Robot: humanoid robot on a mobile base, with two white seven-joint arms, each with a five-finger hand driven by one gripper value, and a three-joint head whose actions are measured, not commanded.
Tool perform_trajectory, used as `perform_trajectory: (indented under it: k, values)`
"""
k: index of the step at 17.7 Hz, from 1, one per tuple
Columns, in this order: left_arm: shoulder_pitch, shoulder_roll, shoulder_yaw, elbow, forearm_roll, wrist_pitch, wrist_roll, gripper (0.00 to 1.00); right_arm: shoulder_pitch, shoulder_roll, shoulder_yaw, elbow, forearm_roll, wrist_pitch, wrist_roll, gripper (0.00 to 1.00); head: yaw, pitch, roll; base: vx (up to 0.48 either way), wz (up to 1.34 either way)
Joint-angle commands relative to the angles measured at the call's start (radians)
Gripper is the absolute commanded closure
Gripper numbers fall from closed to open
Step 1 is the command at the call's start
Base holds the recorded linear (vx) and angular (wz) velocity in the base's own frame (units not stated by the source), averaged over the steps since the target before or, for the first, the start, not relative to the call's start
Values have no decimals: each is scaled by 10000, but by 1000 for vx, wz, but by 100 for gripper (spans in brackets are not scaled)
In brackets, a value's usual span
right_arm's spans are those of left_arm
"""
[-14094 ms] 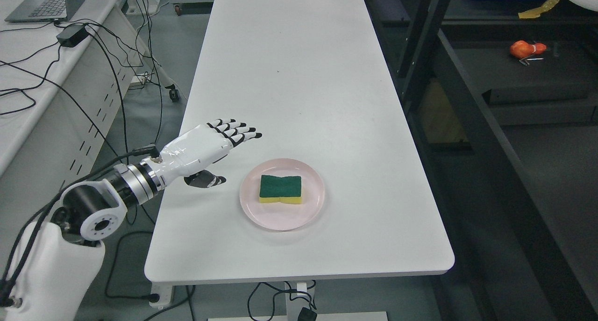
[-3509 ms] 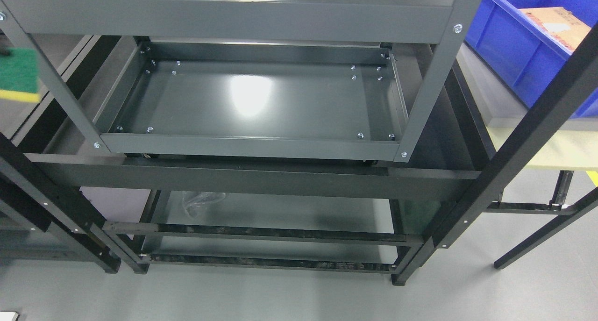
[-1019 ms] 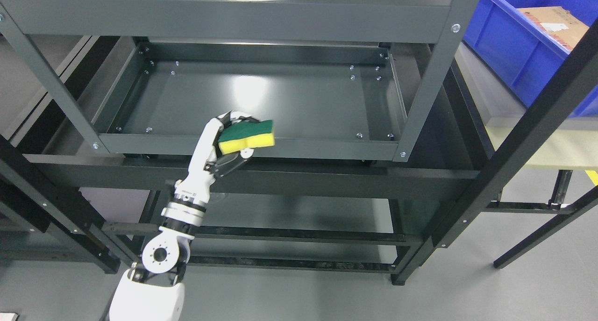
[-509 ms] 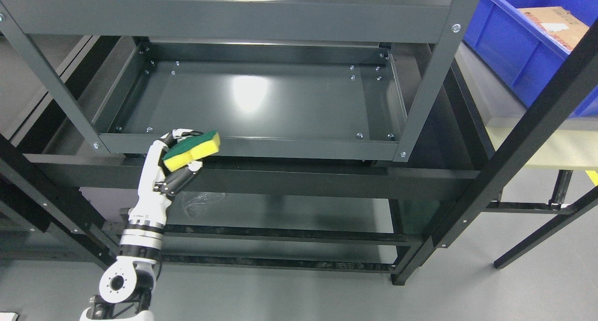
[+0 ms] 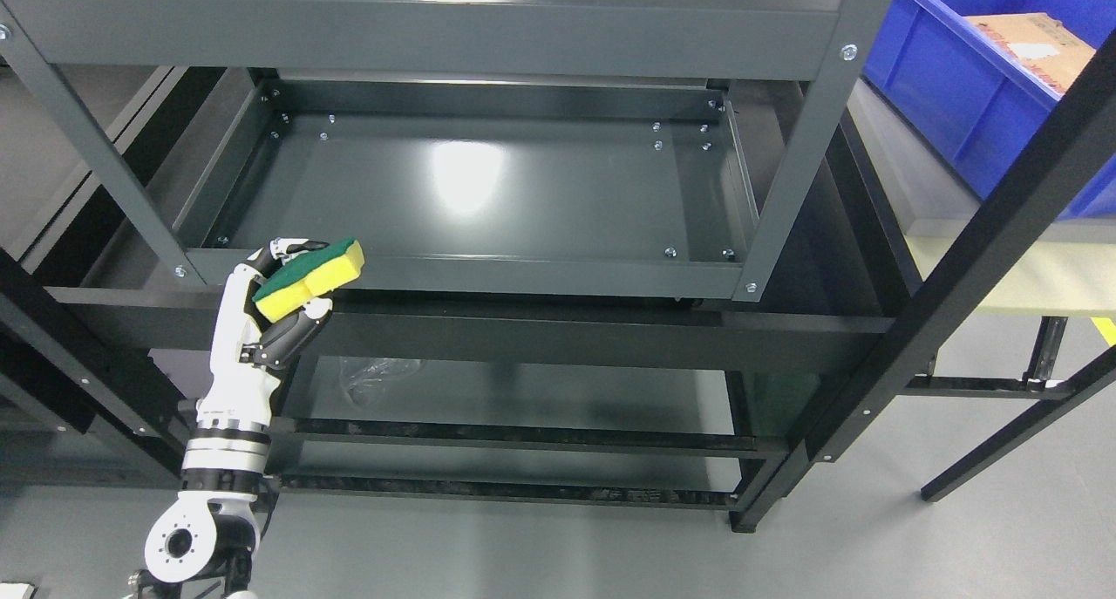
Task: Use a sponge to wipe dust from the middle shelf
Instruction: 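Withdraw the left hand holding the sponge from the shelf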
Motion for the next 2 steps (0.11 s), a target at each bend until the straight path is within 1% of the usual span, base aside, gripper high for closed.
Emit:
perform_trajectory:
  k: [1,2]
  values:
    - [61,154,172,-402,54,-5,2,100,0,-175,-4,-175,0,7,-5,0,0,0,0,0,0]
    - [61,154,141,-402,54,-5,2,100,0,-175,-4,-175,0,7,-5,0,0,0,0,0,0]
